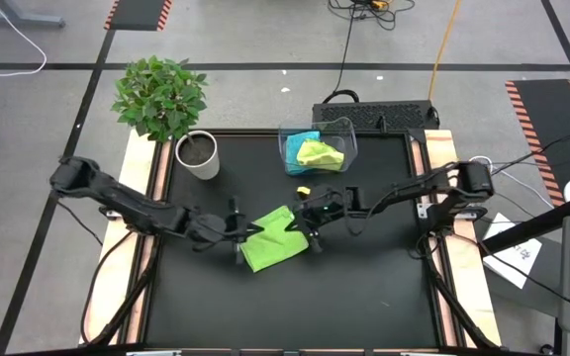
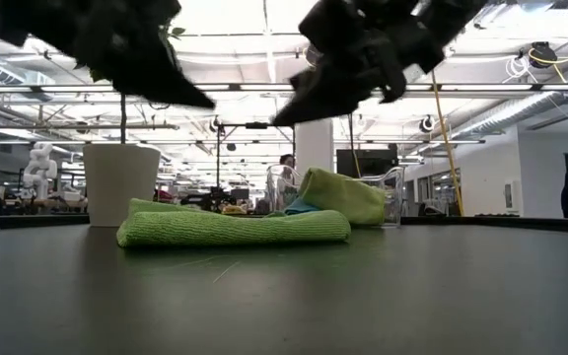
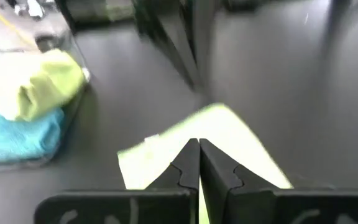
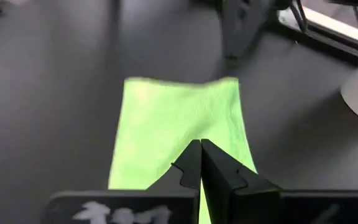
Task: Fold microfiber towels
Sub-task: Fold the green microfiber cloth
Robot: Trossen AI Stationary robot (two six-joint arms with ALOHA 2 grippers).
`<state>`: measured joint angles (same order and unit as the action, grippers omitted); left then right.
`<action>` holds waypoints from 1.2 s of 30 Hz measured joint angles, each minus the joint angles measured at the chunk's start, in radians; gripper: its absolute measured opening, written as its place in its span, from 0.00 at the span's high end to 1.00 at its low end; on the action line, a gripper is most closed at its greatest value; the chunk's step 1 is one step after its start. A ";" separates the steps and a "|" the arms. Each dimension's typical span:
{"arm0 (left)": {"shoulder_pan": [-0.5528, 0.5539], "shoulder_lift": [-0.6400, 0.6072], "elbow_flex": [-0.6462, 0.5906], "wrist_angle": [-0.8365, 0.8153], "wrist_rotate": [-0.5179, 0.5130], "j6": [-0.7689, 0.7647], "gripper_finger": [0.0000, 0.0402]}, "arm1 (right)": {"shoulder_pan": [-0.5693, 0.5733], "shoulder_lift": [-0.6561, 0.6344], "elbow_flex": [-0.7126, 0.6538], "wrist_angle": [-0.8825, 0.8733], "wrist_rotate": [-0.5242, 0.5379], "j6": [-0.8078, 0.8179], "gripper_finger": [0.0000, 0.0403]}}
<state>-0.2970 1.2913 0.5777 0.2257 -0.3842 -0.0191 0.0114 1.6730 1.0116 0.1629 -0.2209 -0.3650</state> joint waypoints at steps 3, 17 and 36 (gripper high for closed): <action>0.001 0.095 0.000 0.041 0.018 -0.006 0.97 | 0.000 -0.055 -0.101 0.055 0.017 -0.011 1.00; 0.129 0.330 0.000 0.042 0.223 -0.309 0.99 | -0.004 -0.093 -0.555 0.673 0.012 0.169 1.00; 0.134 0.417 -0.003 0.182 0.168 -0.143 0.97 | -0.002 -0.093 -0.564 0.672 0.011 0.262 1.00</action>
<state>-0.1629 1.7082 0.5747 0.4076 -0.2165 -0.1620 0.0090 1.5796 0.4477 0.8347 -0.2096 -0.1027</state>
